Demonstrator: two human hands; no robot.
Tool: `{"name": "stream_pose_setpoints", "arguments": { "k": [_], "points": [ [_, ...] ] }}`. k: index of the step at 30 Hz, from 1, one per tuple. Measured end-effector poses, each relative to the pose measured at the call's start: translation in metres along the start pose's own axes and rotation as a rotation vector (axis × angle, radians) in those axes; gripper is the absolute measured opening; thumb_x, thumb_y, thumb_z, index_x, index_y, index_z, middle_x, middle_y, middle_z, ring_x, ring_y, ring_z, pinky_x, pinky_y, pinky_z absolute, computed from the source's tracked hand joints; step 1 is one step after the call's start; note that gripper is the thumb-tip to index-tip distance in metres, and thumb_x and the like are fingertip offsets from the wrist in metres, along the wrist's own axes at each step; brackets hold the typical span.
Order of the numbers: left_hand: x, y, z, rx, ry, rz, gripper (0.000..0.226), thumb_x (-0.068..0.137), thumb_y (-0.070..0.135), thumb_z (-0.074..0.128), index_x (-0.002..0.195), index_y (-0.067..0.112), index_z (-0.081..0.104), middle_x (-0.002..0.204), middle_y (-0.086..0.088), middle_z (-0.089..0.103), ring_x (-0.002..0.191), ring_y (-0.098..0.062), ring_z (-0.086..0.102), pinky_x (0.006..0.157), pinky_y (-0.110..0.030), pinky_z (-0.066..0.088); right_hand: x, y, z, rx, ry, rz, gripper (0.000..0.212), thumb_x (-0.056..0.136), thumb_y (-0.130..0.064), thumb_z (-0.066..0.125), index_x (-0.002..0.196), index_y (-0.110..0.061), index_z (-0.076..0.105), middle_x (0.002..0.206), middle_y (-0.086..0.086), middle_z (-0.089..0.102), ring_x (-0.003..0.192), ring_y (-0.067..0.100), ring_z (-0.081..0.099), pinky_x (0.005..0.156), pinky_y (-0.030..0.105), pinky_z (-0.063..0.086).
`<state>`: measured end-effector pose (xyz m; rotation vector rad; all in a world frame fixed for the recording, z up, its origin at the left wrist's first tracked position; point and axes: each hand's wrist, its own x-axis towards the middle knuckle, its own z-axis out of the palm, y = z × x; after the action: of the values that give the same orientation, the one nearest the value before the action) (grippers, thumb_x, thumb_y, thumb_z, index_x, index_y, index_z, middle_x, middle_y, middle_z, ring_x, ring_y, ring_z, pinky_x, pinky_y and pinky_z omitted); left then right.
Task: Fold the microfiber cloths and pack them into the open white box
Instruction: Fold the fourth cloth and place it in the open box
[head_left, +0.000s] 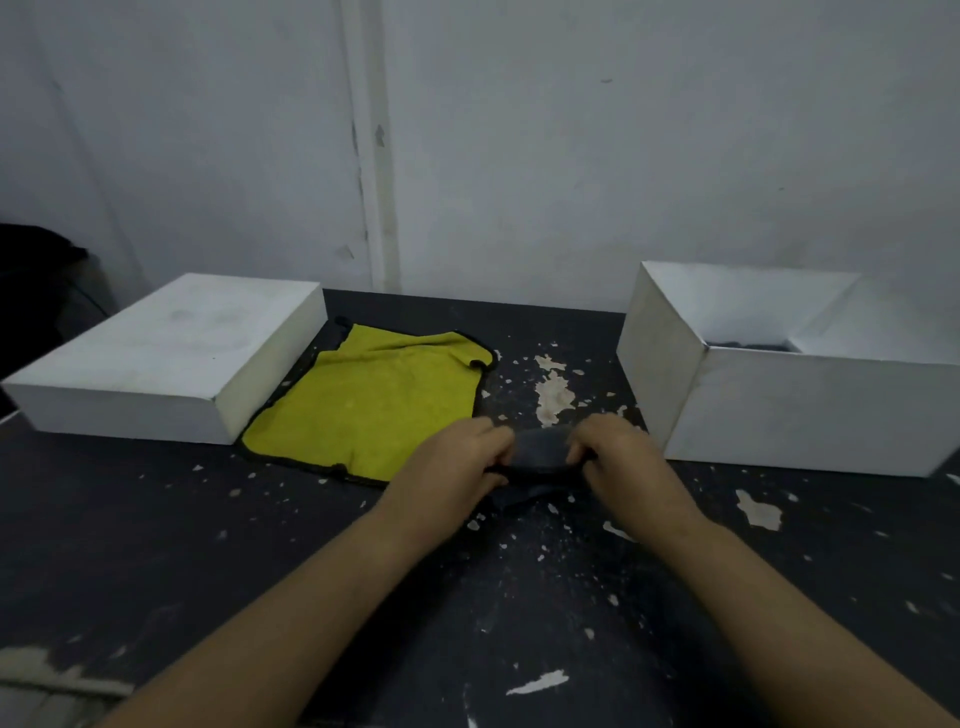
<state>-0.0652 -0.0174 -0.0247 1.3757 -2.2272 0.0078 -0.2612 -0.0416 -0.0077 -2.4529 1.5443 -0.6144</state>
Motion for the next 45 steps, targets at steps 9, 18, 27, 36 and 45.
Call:
{"name": "stream_pose_setpoints", "arguments": {
  "k": [9, 18, 27, 36, 45],
  "points": [
    [-0.015, -0.001, 0.018, 0.032, 0.038, 0.047, 0.026, 0.073, 0.046, 0.066, 0.069, 0.020, 0.065, 0.071, 0.007, 0.058, 0.079, -0.009, 0.046, 0.067, -0.020, 0.040, -0.026, 0.015, 0.012, -0.026, -0.031, -0.117, 0.017, 0.084, -0.013, 0.060, 0.097, -0.014, 0.070, 0.118, -0.001, 0.067, 0.109, 0.011, 0.060, 0.093, 0.012, 0.037],
    [0.010, 0.013, 0.032, -0.086, -0.079, -0.252, 0.063, 0.091, 0.044, 0.048, 0.143, 0.014, 0.029, 0.151, 0.000, 0.033, 0.143, -0.015, 0.019, 0.116, -0.028, 0.018, 0.001, 0.006, 0.022, 0.053, 0.106, -0.042, 0.037, 0.094, -0.023, 0.051, 0.130, -0.015, 0.052, 0.134, 0.002, 0.056, 0.126, 0.014, 0.048, 0.102, 0.018, 0.031],
    [-0.001, 0.010, 0.049, 0.135, -0.274, -0.291, 0.083, 0.084, 0.065, 0.006, 0.147, 0.013, -0.011, 0.158, -0.006, -0.011, 0.143, -0.015, -0.018, 0.111, -0.028, -0.013, 0.008, 0.017, 0.043, -0.172, -0.257, -0.059, 0.056, 0.101, -0.035, 0.020, 0.149, -0.014, 0.000, 0.159, -0.001, -0.005, 0.145, 0.010, -0.007, 0.118, 0.031, 0.000],
    [0.041, 0.013, 0.023, 0.053, -0.458, -0.343, 0.049, 0.097, 0.039, 0.035, 0.138, 0.014, 0.038, 0.143, -0.010, 0.043, 0.138, -0.027, 0.029, 0.116, -0.043, 0.013, 0.036, 0.016, 0.031, -0.040, -0.230, 0.090, 0.043, 0.098, -0.015, 0.038, 0.140, -0.015, 0.036, 0.134, 0.012, 0.040, 0.123, 0.027, 0.033, 0.106, 0.033, 0.028],
    [0.062, 0.019, 0.010, -0.149, -0.259, -0.453, 0.017, 0.082, 0.029, 0.059, 0.086, 0.019, 0.047, 0.098, -0.007, 0.061, 0.082, -0.022, 0.053, 0.065, -0.031, 0.038, 0.012, -0.015, 0.027, 0.092, 0.387, 0.317, 0.016, 0.090, -0.021, 0.056, 0.104, -0.015, 0.062, 0.105, 0.003, 0.058, 0.096, 0.017, 0.053, 0.081, 0.028, 0.045]
  ]
}}
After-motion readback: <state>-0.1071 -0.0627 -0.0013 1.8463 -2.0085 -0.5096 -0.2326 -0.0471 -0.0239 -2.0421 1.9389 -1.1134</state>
